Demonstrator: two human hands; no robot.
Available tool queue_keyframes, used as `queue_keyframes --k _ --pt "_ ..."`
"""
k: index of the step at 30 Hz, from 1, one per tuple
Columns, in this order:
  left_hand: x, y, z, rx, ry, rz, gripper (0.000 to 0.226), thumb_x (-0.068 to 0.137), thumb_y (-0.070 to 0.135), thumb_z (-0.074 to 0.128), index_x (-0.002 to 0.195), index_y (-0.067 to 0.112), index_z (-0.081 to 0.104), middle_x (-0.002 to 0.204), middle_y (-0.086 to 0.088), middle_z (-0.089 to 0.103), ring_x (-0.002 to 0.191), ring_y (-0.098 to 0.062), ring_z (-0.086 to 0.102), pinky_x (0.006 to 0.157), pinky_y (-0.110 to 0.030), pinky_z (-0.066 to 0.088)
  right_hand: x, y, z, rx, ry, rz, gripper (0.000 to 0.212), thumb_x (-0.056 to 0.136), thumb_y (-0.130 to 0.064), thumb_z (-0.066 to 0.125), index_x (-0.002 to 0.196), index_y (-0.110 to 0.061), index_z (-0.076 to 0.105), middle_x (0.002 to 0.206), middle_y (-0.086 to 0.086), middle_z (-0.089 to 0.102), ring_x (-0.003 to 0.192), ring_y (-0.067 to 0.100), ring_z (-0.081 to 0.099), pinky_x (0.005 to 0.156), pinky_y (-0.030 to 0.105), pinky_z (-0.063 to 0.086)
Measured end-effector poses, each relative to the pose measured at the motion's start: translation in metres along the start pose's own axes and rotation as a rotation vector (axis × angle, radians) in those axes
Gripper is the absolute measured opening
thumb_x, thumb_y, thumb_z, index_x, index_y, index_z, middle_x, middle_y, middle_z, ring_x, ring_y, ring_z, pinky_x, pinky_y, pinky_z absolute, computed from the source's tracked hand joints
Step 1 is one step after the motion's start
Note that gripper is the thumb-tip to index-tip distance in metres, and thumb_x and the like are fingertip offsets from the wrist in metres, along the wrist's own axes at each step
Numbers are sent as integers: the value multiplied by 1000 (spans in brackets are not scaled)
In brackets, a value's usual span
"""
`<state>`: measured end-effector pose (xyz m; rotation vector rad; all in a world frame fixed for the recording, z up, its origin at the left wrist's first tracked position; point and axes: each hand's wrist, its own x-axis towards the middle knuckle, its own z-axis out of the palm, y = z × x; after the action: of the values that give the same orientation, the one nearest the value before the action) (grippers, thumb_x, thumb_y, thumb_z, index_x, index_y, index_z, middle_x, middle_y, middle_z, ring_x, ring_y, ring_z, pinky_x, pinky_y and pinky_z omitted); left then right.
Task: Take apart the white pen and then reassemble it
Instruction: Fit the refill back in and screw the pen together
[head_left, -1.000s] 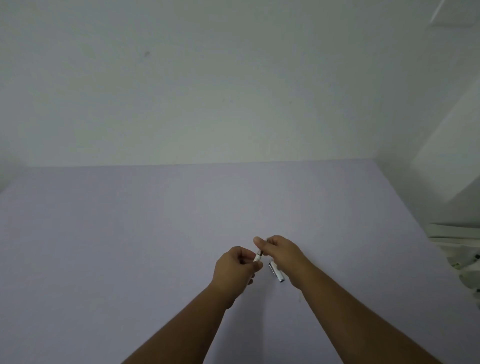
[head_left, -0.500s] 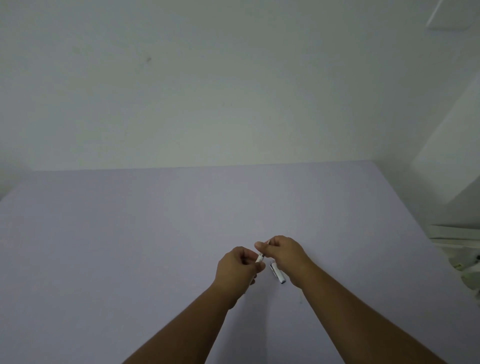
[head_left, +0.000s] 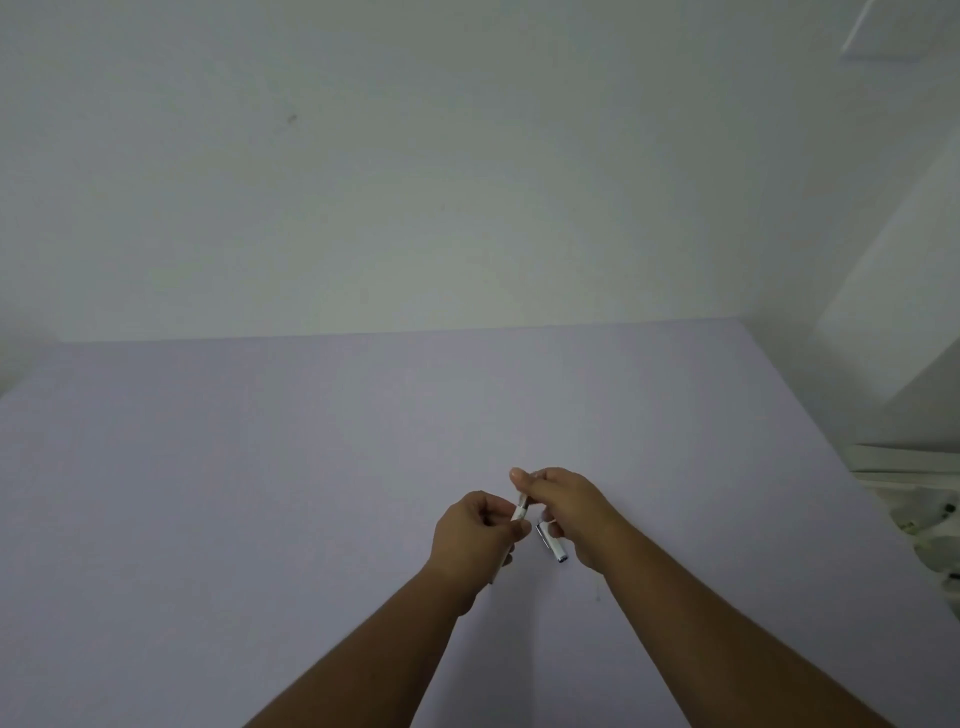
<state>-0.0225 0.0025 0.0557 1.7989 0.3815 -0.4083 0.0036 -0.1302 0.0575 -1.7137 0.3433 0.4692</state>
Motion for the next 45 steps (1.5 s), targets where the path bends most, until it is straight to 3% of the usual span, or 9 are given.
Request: queue_keyframes --k 3,9,16,22,27,31,35,40,45 --pt "1 1 0 -1 5 -1 11 83 13 73 82 15 63 76 -1 65 65 -15 62 57 -21 52 1 1 -2 -6 -12 -49 18 84 -27 66 69 -19 63 76 -4 63 67 10 52 69 28 43" --pt "2 -5 1 -13 12 -3 10 83 13 72 85 12 63 76 -3 65 65 -15 61 57 -21 52 2 0 -1 -92 16 53 31 79 -46 68 71 -17 60 79 2 63 60 13 48 66 31 45" --pt "5 -10 4 -3 41 4 10 83 11 72 82 14 62 72 0 64 60 -12 59 52 -18 50 7 2 -1 -81 42 41 24 83 -28 69 63 -17 60 78 4 66 61 16 50 68 33 45" --pt "11 -15 -1 -132 -7 -60 16 84 11 72 97 16 64 78 -3 66 66 -18 62 67 -28 57 15 -1 -11 -108 22 48 17 88 -29 61 88 -13 68 87 2 69 66 12 51 68 28 46" --pt "16 -23 -6 -223 -59 -145 3 90 11 66 92 11 69 76 -5 63 64 -18 59 62 -26 57 35 13 -24 -575 192 4 21 87 -8 48 83 -12 67 104 10 72 98 26 63 85 33 49" --pt "19 -31 -6 -280 -70 -222 17 89 10 66 104 4 71 77 -10 64 67 -21 62 62 -27 58 45 44 -7 -939 127 68 23 88 -23 51 69 -14 57 84 16 65 75 26 56 64 27 39" --pt "22 -37 -8 -288 -87 -236 17 91 6 63 106 6 70 81 -10 65 72 -23 62 64 -27 58 50 63 3 -1025 196 11 32 96 -33 43 101 -6 60 107 14 67 100 31 63 77 34 48" --pt "24 -42 -11 -269 -88 -228 12 88 7 67 100 9 71 81 -9 67 69 -21 64 61 -25 57 51 58 10 -911 192 5 20 93 -25 47 90 -8 58 105 18 66 99 34 62 77 34 48" --pt "23 -42 -12 -233 -108 -220 12 87 6 68 98 6 72 79 -9 68 68 -21 63 62 -26 57 47 25 6 -393 188 -11 40 93 -28 51 55 -17 56 64 4 65 71 24 67 73 31 52"
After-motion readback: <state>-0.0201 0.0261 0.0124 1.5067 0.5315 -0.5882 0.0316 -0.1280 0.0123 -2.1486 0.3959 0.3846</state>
